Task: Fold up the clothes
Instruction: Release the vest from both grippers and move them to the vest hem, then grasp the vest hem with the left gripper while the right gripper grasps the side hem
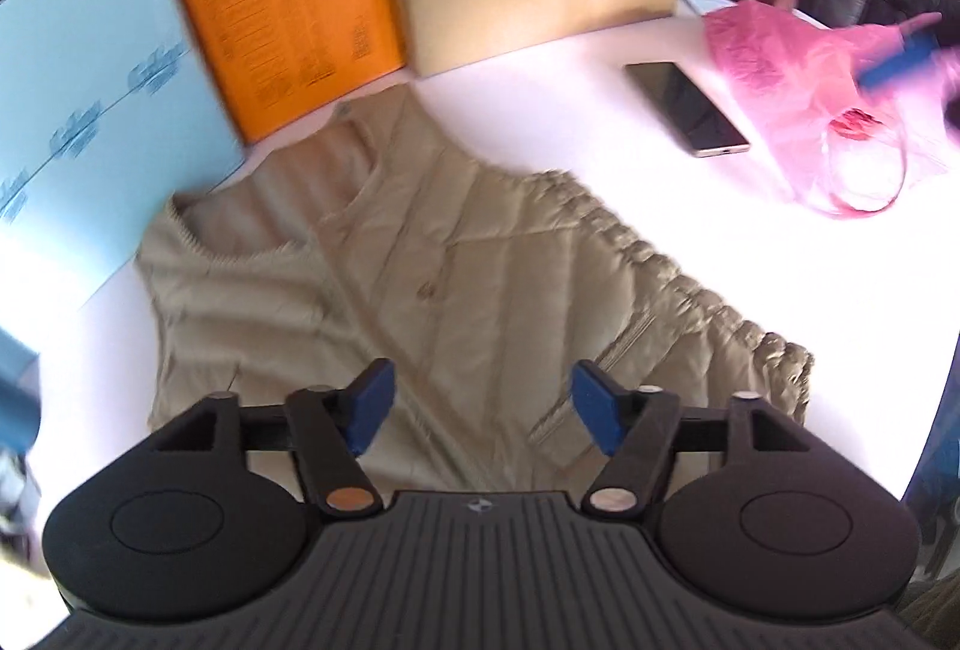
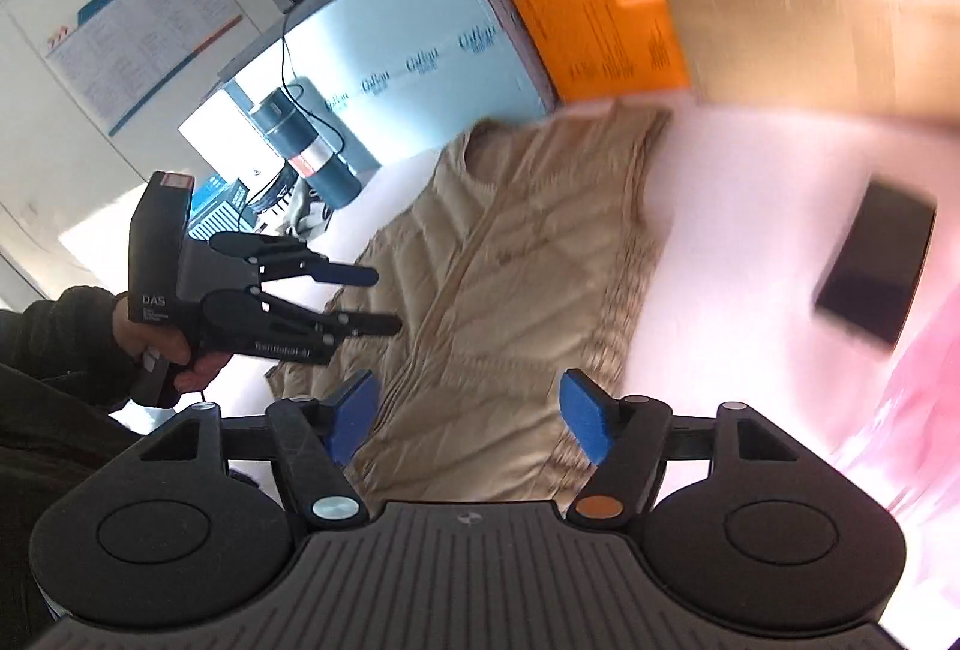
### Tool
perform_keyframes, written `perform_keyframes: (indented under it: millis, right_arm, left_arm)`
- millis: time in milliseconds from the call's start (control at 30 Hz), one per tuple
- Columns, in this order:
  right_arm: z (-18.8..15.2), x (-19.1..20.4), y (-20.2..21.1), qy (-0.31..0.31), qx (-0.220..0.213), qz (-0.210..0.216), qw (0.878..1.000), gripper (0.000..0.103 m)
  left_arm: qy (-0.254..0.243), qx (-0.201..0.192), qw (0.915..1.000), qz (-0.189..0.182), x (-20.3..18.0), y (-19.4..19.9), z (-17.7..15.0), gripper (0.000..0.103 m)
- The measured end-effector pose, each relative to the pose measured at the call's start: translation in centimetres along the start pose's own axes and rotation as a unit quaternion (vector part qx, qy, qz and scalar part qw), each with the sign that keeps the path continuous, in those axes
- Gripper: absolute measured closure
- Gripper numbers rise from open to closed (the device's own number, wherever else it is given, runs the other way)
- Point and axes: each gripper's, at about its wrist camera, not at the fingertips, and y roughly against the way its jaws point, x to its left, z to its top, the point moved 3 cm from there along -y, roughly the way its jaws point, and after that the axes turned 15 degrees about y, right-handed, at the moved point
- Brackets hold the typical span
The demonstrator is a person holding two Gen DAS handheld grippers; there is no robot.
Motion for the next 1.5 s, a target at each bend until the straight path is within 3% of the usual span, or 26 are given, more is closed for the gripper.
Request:
perform_keyframes:
  millis: [67,133,200,367,467,567,700,833,967,1000,1067,1133,1167,1200,1233,1300,1500]
  right_arm:
    - [2.6,-0.4,1.0,0.033,-0.012,-0.017,0.999,0.019]
    - [4.4,-0.9,0.8,0.049,-0.015,-0.028,0.998,0.017]
    - [5.0,-1.2,-0.6,0.051,-0.012,-0.031,0.998,0.017]
    - [1.5,-1.8,-6.8,0.032,0.035,-0.017,0.999,0.017]
    - [-2.0,-2.6,-9.8,-0.006,0.058,-0.01,0.998,0.017]
    - [-4.9,-3.9,-10.8,-0.067,0.044,-0.01,0.997,0.017]
    - [-7.8,-5.7,-11.3,-0.15,0.024,-0.004,0.988,0.017]
    - [-8.8,-6.5,-12.8,-0.186,0.018,0.008,0.982,0.017]
    - [-8.5,-6.8,-13.7,-0.204,-0.015,0.02,0.979,0.016]
    - [-8.4,-6.8,-14.0,-0.208,-0.022,0.022,0.978,0.016]
    - [-8.0,-6.4,-14.6,-0.198,-0.02,0.021,0.98,0.016]
    - [-7.4,-5.8,-15.1,-0.174,-0.009,0.014,0.985,0.02]
    - [-7.1,-5.3,-15.5,-0.152,0.004,0.005,0.988,0.039]
    - [-6.8,-4.9,-15.8,-0.131,0.02,-0.006,0.991,0.056]
    - [-6.5,-4.6,-16.0,-0.115,0.032,-0.015,0.993,0.082]
    - [-6.2,-4.1,-16.1,-0.095,0.047,-0.027,0.994,0.084]
    - [-6.1,-2.8,-15.3,-0.042,0.085,-0.034,0.995,0.085]
  left_arm:
    - [-0.018,0.013,0.9997,0.006,-0.9,-1.5,0.0,0.036]
    - [-0.035,0.023,0.999,0.017,-1.7,-2.6,-0.4,0.036]
    - [-0.053,0.002,0.9983,0.025,-2.0,-2.3,-1.0,0.036]
    - [-0.079,-0.054,0.9939,0.055,-0.3,-0.3,-2.7,0.035]
    - [-0.07,-0.077,0.9863,0.128,3.5,1.4,-4.5,0.033]
    - [-0.008,-0.057,0.9824,0.177,8.9,2.9,-6.9,0.032]
    - [0.117,0.002,0.9776,0.175,14.8,3.3,-10.1,0.031]
    - [0.223,0.018,0.9662,0.129,17.6,2.7,-12.0,0.028]
    - [0.332,0.016,0.9415,0.056,18.5,0.8,-12.1,0.022]
    - [0.335,0.009,0.9405,0.057,18.3,0.5,-11.8,0.018]
    - [0.316,0.012,0.9457,0.074,17.4,-0.2,-11.1,0.019]
    - [0.287,0.017,0.9539,0.087,16.4,-0.5,-10.4,0.036]
    - [0.266,0.019,0.9596,0.089,15.8,-0.5,-10.0,0.056]
    - [0.248,0.022,0.9636,0.098,15.2,-0.3,-9.6,0.07]
    - [0.234,0.023,0.9663,0.105,14.8,-0.1,-9.3,0.075]
    - [0.213,0.025,0.9701,0.114,14.1,0.3,-8.7,0.083]
    - [0.146,0.039,0.9799,0.129,11.5,2.0,-9.0,0.084]
